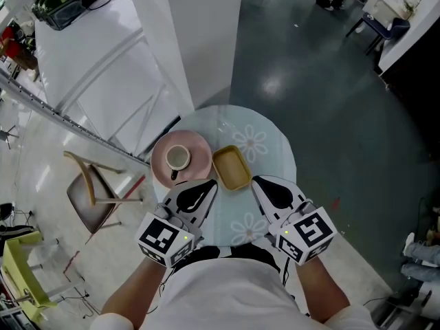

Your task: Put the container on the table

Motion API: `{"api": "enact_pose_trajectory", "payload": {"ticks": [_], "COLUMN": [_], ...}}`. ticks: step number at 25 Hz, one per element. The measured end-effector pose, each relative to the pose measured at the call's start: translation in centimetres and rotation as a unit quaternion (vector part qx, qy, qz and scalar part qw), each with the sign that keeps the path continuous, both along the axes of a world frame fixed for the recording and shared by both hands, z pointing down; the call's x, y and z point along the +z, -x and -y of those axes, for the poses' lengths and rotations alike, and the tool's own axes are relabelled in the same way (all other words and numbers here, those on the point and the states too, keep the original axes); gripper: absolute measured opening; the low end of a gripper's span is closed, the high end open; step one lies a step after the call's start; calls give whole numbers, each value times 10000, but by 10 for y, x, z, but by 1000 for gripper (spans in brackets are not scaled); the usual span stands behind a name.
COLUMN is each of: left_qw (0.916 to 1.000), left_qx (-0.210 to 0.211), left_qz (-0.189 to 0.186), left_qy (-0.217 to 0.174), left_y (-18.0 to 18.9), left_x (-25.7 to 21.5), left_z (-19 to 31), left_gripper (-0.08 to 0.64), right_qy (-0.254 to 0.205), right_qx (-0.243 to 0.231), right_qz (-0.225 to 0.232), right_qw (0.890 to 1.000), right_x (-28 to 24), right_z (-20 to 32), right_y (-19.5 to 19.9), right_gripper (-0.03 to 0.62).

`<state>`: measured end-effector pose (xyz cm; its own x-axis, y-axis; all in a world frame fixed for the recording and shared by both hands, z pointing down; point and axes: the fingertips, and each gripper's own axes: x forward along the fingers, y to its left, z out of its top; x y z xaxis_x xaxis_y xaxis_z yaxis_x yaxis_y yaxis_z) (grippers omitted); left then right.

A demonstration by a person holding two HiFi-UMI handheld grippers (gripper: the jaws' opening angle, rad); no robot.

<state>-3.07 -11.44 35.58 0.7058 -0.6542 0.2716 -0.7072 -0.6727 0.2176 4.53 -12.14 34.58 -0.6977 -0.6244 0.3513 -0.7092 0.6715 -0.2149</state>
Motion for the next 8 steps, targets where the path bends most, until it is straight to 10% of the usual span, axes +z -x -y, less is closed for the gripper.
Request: {"api": "enact_pose_trajectory", "payload": {"ticks": [8], "left_qw": [10000], "left_qx": [-5], "left_qz": [-27], "left_qy": [1], "left_y": [-3], "left_x": [2], "left_z": [2], "left_gripper": [21], "right_qy": [38], "right_qx": [48], "right_qz": [24], "right_qw": [10000], "right_x": [4], "right_z": [3], "right_y": [-1], "right_gripper": [21]}}
